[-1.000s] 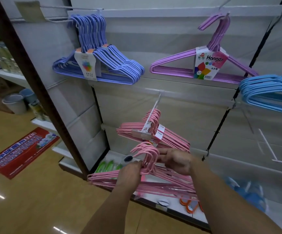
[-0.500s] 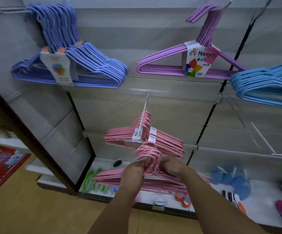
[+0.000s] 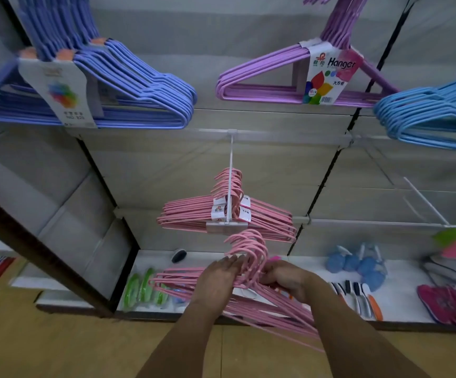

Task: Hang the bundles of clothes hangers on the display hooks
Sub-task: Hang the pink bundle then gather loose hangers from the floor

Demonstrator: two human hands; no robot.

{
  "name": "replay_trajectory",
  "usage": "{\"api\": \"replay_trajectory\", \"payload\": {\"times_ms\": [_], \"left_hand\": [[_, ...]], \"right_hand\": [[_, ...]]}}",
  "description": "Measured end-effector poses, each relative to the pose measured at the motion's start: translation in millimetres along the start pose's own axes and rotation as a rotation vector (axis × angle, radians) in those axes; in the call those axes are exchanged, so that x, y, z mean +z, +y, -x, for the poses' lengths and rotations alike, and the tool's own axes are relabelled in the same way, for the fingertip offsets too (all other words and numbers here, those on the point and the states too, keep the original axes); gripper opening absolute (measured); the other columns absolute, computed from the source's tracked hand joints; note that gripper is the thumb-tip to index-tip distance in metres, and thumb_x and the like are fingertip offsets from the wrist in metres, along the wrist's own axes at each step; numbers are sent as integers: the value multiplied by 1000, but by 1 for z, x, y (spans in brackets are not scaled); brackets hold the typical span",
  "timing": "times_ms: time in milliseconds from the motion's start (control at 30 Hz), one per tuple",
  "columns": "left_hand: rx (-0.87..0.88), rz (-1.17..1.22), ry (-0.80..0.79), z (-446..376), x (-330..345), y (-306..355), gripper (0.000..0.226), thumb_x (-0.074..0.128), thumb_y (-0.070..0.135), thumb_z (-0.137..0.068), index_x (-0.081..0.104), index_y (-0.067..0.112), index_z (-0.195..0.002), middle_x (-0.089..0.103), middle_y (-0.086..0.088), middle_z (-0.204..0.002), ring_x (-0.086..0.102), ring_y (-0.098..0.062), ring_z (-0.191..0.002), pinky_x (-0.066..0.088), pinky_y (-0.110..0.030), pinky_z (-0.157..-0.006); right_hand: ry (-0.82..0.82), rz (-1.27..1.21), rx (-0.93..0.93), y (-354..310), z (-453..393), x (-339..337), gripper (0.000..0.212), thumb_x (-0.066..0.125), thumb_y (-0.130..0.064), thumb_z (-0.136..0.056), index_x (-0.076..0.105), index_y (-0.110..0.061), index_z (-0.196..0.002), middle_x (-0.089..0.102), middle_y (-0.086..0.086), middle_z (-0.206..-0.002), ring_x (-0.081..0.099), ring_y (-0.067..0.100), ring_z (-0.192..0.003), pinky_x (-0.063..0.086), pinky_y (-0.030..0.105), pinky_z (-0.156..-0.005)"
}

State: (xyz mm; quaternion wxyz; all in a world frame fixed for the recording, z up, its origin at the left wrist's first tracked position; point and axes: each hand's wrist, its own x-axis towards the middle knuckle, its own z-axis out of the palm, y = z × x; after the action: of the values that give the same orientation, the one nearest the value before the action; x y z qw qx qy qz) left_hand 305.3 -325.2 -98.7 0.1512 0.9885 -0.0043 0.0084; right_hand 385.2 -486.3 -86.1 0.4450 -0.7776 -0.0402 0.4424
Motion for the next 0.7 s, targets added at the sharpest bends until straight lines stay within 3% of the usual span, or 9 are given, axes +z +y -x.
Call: {"api": "replay_trajectory", "payload": {"times_ms": [100,233,367,467,567,633,700], "left_hand": [[-15,-1,-19,3,3,3,58,40,8,-97,27,27,-149,40,-1,-150,43,-19,-132,34,-29,-109],[-24,-9,9,5,8,7,57,40,8,-96,28,29,-148,38,2,-150,43,-18,-131,34,-28,-108],[3,-6,39,6,9,19,52,39,10,-98,31,27,-147,40,2,-149,43,-17,-131,32,-27,-110],[4,-12,56,2,9,26,55,40,10,-98,27,28,-149,40,1,-149,41,-16,-133,30,-27,-110],[15,-17,71,2,8,30,58,41,7,-97,26,27,-149,40,1,-149,42,-16,-133,31,-27,-110],[31,-7,99,1,6,32,52,42,8,-97,35,28,-145,47,2,-144,49,-15,-125,37,-26,-106],[40,9,93,1,4,35,44,41,8,-98,43,28,-137,55,3,-134,55,-13,-114,41,-24,-102]], "right_hand": [[23,33,-18,0,3,-3,15,58,-5,-87,70,-13,-93,63,4,-85,50,16,-76,39,29,-74],[-22,-67,15,1,10,-11,24,54,1,-89,68,-3,-109,67,9,-98,58,18,-87,45,25,-79],[-37,-104,25,8,15,-17,20,51,3,-91,67,-4,-100,67,8,-97,58,17,-87,46,26,-85],[-21,-129,23,13,16,-21,21,53,2,-91,66,-2,-107,68,10,-105,60,17,-91,46,27,-88],[83,-126,24,15,15,-27,20,58,-8,-91,68,-2,-108,68,12,-107,60,21,-94,46,31,-88],[167,-57,23,14,16,-30,22,58,-15,-91,68,-1,-106,69,13,-106,59,23,-94,44,32,-87],[211,-18,4,15,15,-34,21,56,-11,-91,69,3,-99,67,13,-89,53,20,-79,41,30,-77]]}}
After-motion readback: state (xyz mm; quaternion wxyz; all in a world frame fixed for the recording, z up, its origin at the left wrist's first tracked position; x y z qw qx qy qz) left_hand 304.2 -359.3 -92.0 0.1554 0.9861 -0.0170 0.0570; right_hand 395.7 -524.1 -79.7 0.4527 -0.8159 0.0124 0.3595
